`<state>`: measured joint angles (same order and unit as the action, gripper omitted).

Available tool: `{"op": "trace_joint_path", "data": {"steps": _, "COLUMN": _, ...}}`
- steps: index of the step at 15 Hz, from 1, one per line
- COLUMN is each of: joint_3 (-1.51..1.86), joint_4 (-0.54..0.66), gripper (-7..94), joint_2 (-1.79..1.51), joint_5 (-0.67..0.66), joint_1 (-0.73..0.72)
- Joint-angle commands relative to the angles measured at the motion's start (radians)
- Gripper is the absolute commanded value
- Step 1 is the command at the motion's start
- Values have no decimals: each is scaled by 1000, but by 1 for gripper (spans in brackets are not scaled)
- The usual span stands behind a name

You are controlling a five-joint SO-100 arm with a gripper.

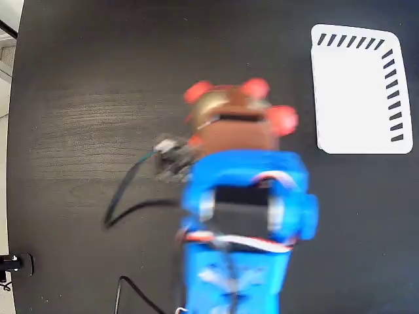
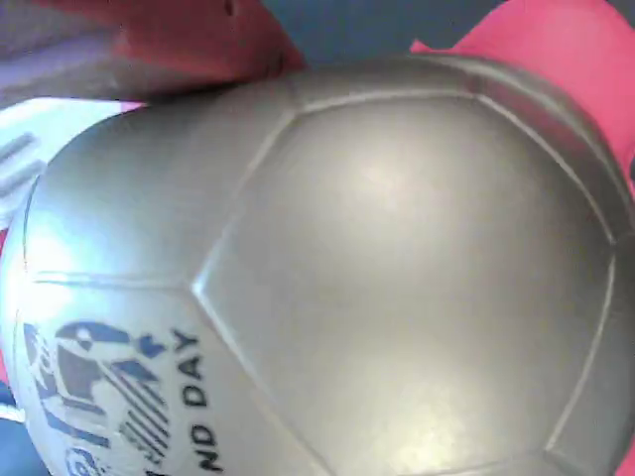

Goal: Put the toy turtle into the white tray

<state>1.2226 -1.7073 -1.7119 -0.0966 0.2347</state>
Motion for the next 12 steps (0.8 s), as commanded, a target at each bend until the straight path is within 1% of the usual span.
{"op": "trace_joint_path", "data": {"steps": 1, "joint_3": -179, "joint_4": -9, "gripper": 0, "joint_2": 75, "joint_5": 25, "joint_1": 106}}
{"op": "trace_joint_path", "data": {"steps": 4, "joint_3": -408, "joint_4": -9, "gripper": 0, "joint_2": 265, "joint_5": 106, "joint_1": 201}}
{"op": "trace_joint_path", "data": {"steps": 8, "joint_3": -604, "joint_4": 3, "gripper": 0, "joint_2": 462, "joint_5": 150, "joint_1": 284}}
{"op": "trace_joint_path", "data": {"steps": 12, "joint_3": -847, "joint_4": -11, "gripper": 0, "joint_2": 680, "joint_5": 233, "joint_1": 390}}
